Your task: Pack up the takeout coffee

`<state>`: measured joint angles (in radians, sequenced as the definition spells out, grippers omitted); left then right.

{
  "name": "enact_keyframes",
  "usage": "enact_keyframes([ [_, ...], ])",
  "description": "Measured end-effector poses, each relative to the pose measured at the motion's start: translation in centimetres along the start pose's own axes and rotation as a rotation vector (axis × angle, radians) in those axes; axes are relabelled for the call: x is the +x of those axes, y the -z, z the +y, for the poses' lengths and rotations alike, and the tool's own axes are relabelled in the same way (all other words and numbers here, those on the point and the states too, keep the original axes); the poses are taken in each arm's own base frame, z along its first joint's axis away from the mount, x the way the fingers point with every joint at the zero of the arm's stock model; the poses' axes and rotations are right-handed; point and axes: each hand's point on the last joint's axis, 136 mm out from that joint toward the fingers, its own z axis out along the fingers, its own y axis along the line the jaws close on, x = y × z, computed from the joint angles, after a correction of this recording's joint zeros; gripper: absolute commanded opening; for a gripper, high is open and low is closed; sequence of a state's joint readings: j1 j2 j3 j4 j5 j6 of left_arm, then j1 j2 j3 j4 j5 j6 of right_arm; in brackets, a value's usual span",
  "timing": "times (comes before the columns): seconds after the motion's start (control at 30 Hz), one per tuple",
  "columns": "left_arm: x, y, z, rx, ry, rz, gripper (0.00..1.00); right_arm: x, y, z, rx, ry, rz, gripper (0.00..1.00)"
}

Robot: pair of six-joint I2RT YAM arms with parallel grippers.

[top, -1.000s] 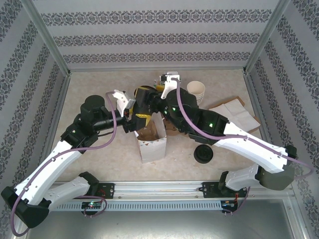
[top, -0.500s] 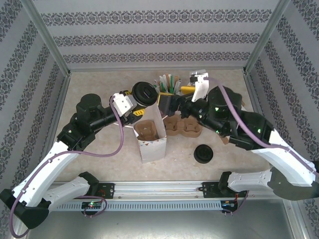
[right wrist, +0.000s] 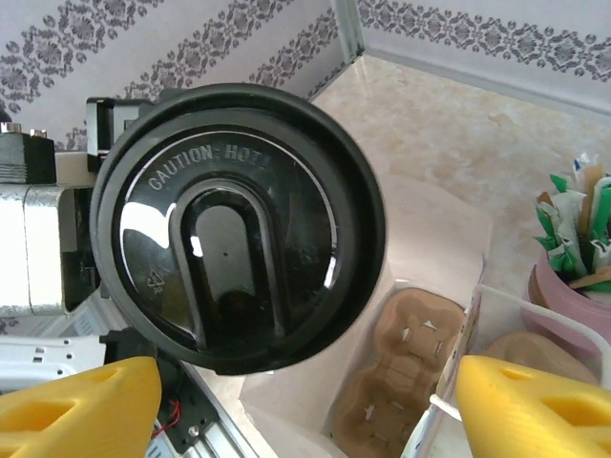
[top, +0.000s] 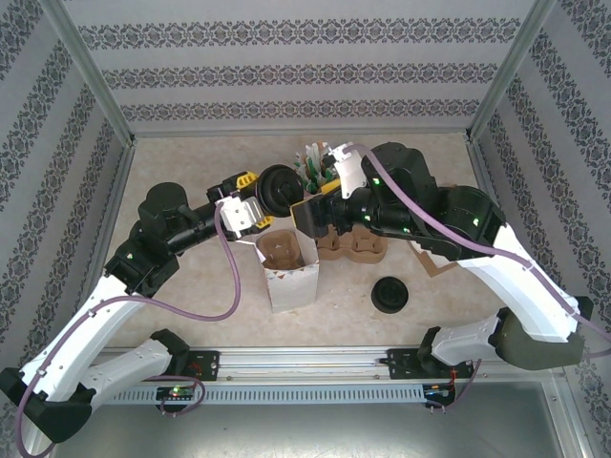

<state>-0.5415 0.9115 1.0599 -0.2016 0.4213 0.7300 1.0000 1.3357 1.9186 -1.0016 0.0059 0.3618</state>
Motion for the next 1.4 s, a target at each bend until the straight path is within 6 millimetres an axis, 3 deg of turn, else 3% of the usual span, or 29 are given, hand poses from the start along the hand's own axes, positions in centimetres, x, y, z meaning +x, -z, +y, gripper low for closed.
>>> enact_keyframes([
  [0.17,0.3,-0.4,-0.2,0.013,-0.007,0.007,0.37,-0.9,0.1,1.5,-0.034,0.051,-0.014,0.84],
  [0.33,0.3,-0.5,-0.4,0.019,-0.016,0.007,0.37,-1.7,0.2,1.8,-0.038,0.067,-0.033,0.84],
  [0.63,0.1,-0.6,-0.8,0.033,-0.022,0.0,0.38,-0.9,-2.1,1.3,0.004,0.074,0.027,0.88],
  [0.77,0.2,-0.8,-0.9,0.038,-0.024,0.003,0.38,-0.7,-2.5,1.3,0.013,0.079,0.04,0.85],
  [0.97,0.2,-0.9,-1.1,0.042,-0.031,0.005,0.38,-0.6,-2.6,0.9,0.04,0.087,0.047,0.71],
  [1.1,0.3,-0.9,-1.0,0.039,-0.038,0.009,0.39,-0.6,-2.6,0.9,0.043,0.089,0.048,0.69],
  [1.17,0.3,-0.9,-1.0,0.038,-0.038,0.009,0.49,-0.6,-2.6,0.9,0.043,0.089,0.048,0.69],
  [1.33,0.3,-0.9,-1.0,0.036,-0.045,0.011,0.96,-0.6,-2.6,0.9,0.043,0.088,0.047,0.69],
  [1.4,0.1,-0.8,-1.1,0.038,-0.042,0.005,1.0,-0.6,-2.6,0.9,0.047,0.091,0.047,0.69],
])
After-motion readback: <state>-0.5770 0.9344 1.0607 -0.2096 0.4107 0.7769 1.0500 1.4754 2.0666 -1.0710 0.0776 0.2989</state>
